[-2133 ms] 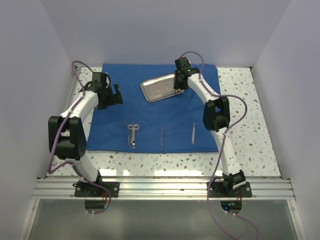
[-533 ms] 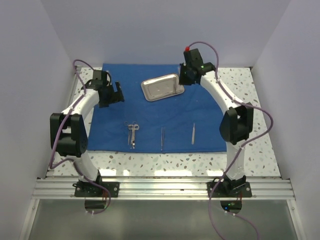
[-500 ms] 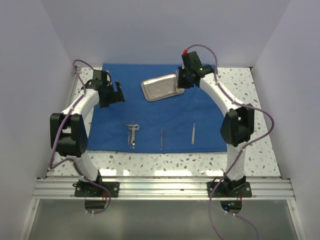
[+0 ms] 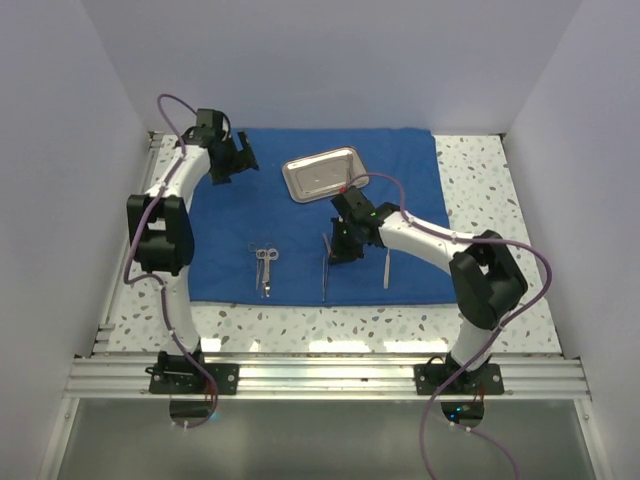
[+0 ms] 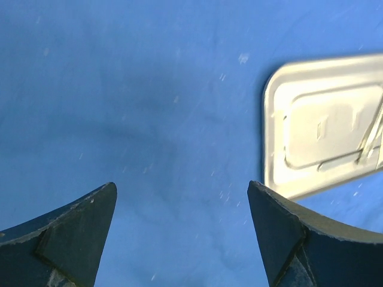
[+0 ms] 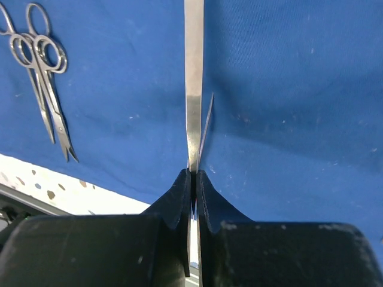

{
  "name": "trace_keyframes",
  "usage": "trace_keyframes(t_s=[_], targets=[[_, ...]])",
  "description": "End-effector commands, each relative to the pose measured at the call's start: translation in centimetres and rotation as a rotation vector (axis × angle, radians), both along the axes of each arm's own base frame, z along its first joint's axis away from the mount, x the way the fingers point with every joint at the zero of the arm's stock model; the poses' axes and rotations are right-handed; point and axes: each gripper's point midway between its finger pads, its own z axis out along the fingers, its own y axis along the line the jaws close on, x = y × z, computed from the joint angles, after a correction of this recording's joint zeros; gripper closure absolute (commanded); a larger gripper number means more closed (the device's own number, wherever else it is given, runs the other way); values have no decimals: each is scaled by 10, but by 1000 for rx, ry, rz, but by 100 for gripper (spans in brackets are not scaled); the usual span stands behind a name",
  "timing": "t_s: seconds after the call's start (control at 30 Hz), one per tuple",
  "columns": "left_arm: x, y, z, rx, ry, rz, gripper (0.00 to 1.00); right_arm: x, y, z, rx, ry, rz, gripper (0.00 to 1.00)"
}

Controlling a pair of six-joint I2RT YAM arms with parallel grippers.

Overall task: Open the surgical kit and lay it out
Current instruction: Place the medical item in the surgical kit.

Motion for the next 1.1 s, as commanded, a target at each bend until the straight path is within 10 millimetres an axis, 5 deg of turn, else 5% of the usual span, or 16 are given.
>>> trace_keyframes(t_s=[0.0, 0.27, 0.67, 0.7, 0.8, 0.97, 1.07], targets=[[15, -4, 13, -45, -3, 10, 6, 2, 17, 24, 113, -53, -74, 100], [20, -14, 0, -47, 14, -9, 8, -46, 5, 6, 11, 27, -70, 100], [7, -31, -19, -57, 29, -33, 8, -83, -19, 13, -95, 102, 16, 98], [5, -34, -19, -57, 32, -39, 8, -84, -15, 14, -83, 109, 33, 63], [4, -38, -16, -58, 24, -50, 8, -77, -8, 19, -68, 86, 56, 32], [3, -36, -7, -48, 10, -53, 8, -59, 15, 30, -34, 47, 139, 23], [0, -35, 3, -40, -6, -55, 8, -35, 30, 54, -43, -33, 191, 22]])
